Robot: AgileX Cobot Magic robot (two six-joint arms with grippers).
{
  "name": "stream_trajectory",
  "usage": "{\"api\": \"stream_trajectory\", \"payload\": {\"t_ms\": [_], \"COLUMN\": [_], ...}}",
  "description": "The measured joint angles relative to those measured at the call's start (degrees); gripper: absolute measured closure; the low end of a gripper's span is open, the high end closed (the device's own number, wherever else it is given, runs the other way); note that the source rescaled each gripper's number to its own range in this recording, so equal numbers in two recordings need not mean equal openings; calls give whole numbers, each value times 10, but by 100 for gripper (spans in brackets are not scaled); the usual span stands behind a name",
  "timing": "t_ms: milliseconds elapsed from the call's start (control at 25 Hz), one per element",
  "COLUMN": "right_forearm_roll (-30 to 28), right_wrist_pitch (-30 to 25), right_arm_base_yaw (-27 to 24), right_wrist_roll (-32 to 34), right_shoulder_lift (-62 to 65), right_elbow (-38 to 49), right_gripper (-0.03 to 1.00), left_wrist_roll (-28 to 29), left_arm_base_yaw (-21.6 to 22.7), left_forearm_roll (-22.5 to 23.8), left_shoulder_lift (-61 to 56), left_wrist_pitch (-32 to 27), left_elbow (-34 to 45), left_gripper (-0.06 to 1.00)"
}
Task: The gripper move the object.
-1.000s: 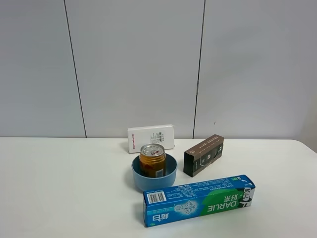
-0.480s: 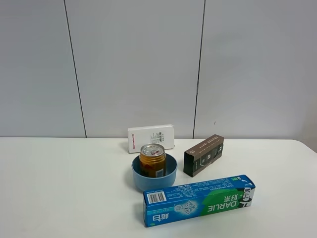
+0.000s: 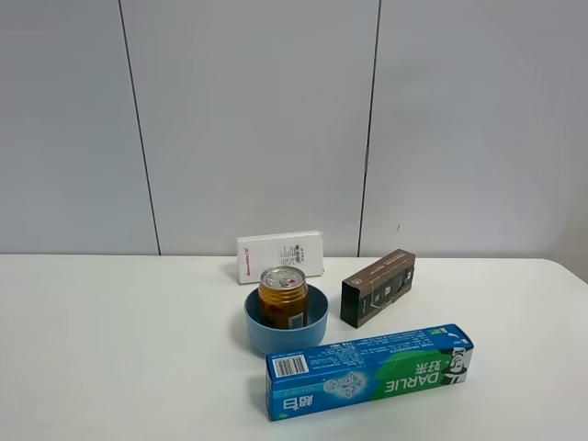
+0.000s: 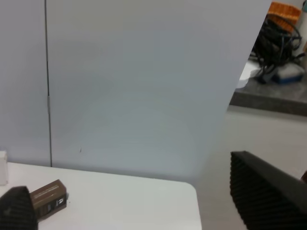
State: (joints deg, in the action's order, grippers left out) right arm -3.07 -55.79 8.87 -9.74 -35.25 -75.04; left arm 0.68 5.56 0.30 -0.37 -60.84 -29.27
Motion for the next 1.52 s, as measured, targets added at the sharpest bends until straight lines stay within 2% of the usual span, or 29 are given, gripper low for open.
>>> {"api": "stream_trajectory", "payload": {"t_ms": [240, 320, 440, 640, 880, 1080, 1320, 1520], "right_forearm_roll": [120, 144, 170, 180, 166, 140, 43, 40], "right_wrist_pitch": [-9, -11, -12, -15, -16, -21, -80, -98], "right_arm_base_yaw": [-147, -186, -217, -225, -197, -164, -153, -153], "right_wrist_roll": [-67, -84, -92, -92, -91, -76, 48, 82], "right_shoulder_lift": [16, 42, 98, 185, 253, 277, 315, 353], "right_elbow": [20, 62, 148, 291, 399, 412, 413, 442], "right_gripper": [24, 24, 24, 24, 24, 24, 24, 24], "left_wrist_roll": [0, 0, 0, 0, 0, 0, 0, 0], "left_arm_base_yaw": [0, 0, 0, 0, 0, 0, 0, 0], "left_forearm_roll": [0, 0, 0, 0, 0, 0, 0, 0], "left_shoulder_lift": [0, 0, 0, 0, 0, 0, 0, 0], "left_wrist_pitch": [0, 0, 0, 0, 0, 0, 0, 0], "left_elbow": [0, 0, 0, 0, 0, 0, 0, 0], "left_gripper": [-6, -6, -6, -6, -6, -6, -6, -6]}}
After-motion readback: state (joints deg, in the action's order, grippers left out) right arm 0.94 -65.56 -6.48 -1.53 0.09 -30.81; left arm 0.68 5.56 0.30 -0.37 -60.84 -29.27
